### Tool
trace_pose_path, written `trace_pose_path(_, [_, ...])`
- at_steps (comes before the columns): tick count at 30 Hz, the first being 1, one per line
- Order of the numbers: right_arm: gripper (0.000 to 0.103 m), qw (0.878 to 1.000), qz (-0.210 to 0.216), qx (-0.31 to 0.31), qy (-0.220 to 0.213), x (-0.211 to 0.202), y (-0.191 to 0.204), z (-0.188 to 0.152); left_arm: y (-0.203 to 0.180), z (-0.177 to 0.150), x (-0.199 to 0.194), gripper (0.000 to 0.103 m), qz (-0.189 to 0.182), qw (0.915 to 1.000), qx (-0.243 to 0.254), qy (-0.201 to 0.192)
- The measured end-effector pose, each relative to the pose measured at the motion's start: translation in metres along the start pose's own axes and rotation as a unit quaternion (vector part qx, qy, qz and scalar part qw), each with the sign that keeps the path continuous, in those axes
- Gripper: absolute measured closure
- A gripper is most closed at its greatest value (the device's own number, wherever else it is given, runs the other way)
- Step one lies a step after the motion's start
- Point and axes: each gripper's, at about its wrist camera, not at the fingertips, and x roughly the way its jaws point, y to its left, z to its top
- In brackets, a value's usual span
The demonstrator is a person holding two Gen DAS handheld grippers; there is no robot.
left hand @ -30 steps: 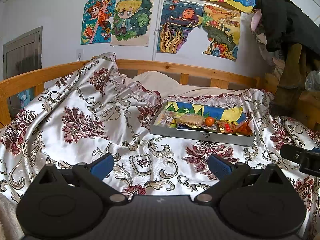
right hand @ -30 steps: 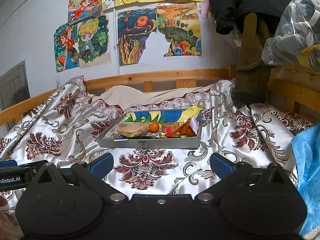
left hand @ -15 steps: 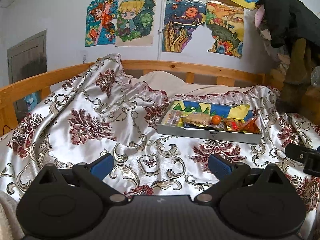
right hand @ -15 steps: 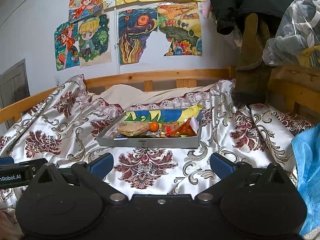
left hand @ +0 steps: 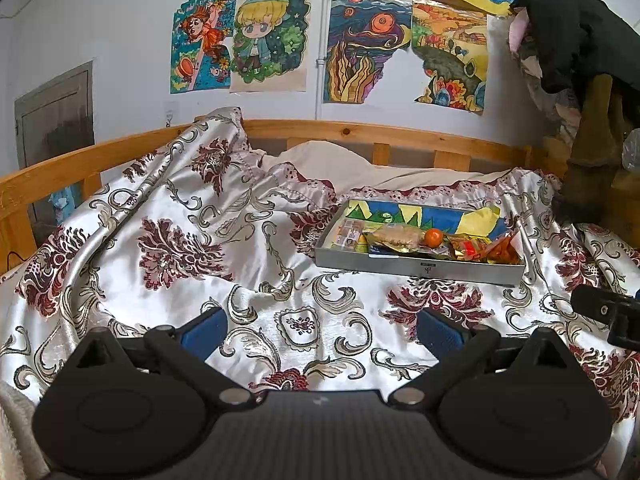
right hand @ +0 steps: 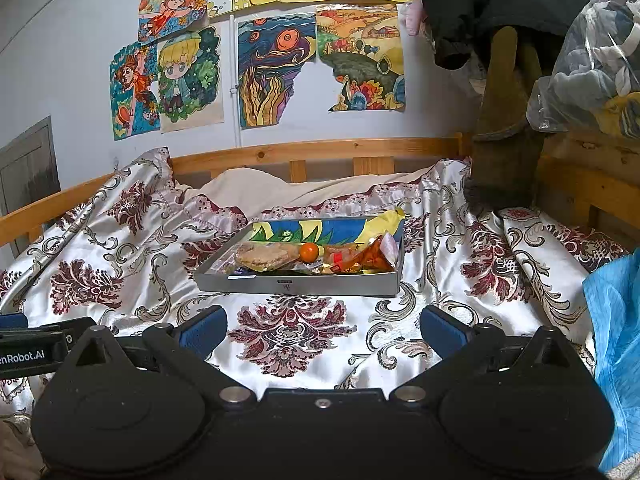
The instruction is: Organize snacks
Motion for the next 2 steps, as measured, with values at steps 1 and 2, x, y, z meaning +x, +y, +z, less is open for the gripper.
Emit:
trace_pose_path(1, [0.001,1.000,0.000,0.000,0.000,0.0001,0.0007,-0.0002,0.0000,-0.0001,0.0000,0.000,0.000,1.0000,0.000,0.001])
trace_pose_path(2, [0.001,1.000,0.000,0.000,0.000,0.0002,0.0009,-0.0003,-0.0009,0.0001,0.0001,0.000,0.002,1.0000,0.000,0.002])
